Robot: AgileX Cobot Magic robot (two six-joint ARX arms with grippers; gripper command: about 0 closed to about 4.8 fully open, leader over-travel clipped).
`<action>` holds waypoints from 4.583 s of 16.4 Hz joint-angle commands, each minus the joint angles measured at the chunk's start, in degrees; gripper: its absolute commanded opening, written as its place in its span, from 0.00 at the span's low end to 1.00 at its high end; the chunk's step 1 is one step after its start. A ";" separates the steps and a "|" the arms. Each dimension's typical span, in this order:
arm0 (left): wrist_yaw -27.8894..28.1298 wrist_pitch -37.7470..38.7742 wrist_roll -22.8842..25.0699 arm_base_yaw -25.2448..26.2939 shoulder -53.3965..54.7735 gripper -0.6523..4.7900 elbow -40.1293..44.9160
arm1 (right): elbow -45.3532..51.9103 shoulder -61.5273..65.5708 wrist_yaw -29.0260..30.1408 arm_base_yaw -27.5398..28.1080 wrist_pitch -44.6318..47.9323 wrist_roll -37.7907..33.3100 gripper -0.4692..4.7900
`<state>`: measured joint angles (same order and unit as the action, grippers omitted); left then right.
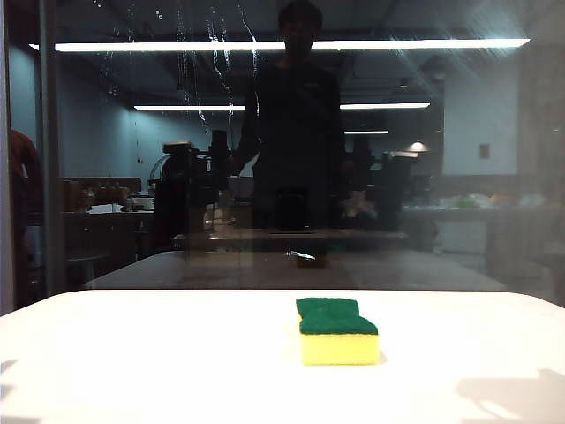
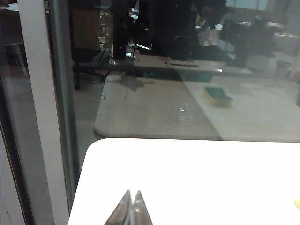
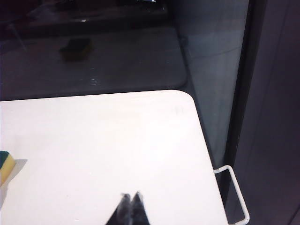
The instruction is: Reach upward to find where there is water on the glass, pick up the sponge from the table, dry the water, and finally place the sponge back on the table.
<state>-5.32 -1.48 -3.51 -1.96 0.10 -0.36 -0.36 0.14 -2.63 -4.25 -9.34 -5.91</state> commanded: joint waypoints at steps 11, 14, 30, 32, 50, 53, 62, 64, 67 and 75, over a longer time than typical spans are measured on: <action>0.17 -0.37 0.02 0.02 0.04 0.11 -0.13 | 0.15 -0.02 -0.22 -0.07 1.03 -0.02 0.07; 0.15 -0.37 0.02 0.02 0.04 0.11 -0.13 | 0.15 -0.02 -0.22 -0.07 1.03 -0.02 0.07; 0.20 -2.40 0.07 0.00 0.04 0.11 -7.56 | -7.15 -0.02 -0.09 -0.09 4.07 -0.07 0.07; 0.20 -0.46 0.09 0.00 0.04 0.11 -11.69 | -10.97 -0.02 -0.24 -0.09 4.02 -0.07 0.07; -5.73 16.41 1.29 0.02 52.41 0.11 -90.51 | -88.54 48.61 4.66 -0.11 -11.96 -2.36 0.07; -6.51 18.69 1.09 0.02 61.72 0.11 -100.67 | -102.38 59.82 7.76 -0.11 -17.64 -4.96 0.07; -6.01 23.61 1.14 0.02 76.15 0.11 -118.51 | -132.93 84.26 11.13 -0.09 -25.05 -4.87 0.07; -5.84 23.65 1.14 0.02 77.18 0.11 -118.51 | -132.96 84.85 11.13 -0.09 -25.05 -4.79 0.07; -6.10 23.67 1.14 0.02 77.99 0.11 -118.51 | -132.96 84.94 11.17 -0.09 -25.14 -4.79 0.07; -19.87 23.61 -0.20 0.02 77.85 0.11 -118.53 | -132.96 84.91 18.12 -0.11 -28.09 -4.81 0.07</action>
<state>-22.85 23.00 -2.46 -1.93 78.24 -118.52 -133.08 85.30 13.34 -4.36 -38.13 -10.72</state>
